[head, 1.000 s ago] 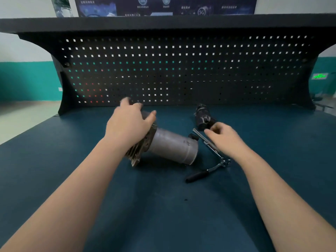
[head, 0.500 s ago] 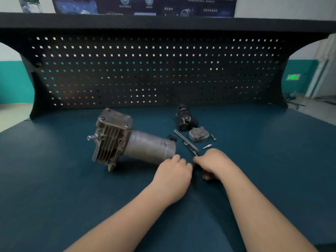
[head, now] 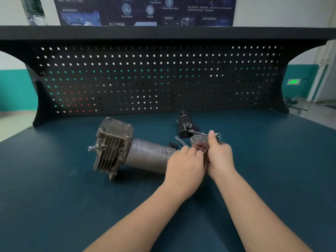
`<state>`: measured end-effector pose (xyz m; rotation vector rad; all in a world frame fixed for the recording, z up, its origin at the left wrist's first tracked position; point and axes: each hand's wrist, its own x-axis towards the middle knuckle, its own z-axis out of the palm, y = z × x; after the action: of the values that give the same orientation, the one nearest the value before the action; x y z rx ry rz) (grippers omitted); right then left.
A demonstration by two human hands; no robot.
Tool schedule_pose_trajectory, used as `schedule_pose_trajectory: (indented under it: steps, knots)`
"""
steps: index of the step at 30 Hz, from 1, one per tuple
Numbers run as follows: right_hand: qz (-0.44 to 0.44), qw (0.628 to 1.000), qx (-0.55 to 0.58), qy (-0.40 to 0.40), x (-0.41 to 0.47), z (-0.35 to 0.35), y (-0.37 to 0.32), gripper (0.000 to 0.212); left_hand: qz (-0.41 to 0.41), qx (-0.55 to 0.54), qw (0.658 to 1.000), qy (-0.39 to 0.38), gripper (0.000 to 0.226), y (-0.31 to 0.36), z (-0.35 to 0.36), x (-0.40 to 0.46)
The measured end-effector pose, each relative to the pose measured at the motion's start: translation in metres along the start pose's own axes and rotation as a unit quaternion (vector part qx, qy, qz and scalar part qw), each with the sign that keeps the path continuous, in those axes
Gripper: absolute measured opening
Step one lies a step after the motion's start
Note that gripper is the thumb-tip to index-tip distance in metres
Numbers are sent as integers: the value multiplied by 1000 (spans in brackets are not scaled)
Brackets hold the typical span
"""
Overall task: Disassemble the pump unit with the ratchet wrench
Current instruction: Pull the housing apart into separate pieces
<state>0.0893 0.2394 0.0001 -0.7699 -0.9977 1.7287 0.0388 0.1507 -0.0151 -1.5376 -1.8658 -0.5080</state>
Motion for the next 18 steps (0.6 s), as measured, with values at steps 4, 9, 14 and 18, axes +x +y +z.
schedule_pose_trajectory:
  steps: [4, 9, 14, 18]
  knots:
    - [65, 986, 141, -52, 16, -16, -28, 43, -14, -49, 997, 50, 16, -9, 1, 14]
    - [107, 947, 167, -254, 28, -52, -54, 46, -33, -67, 995, -67, 45, -43, 0, 47]
    - [85, 939, 139, -301, 20, -42, -50, 51, -30, 54, 947, -316, 72, -37, -2, 47]
    - [76, 945, 135, -287, 18, -37, -45, 51, 55, 49, 931, -358, 52, -42, -8, 53]
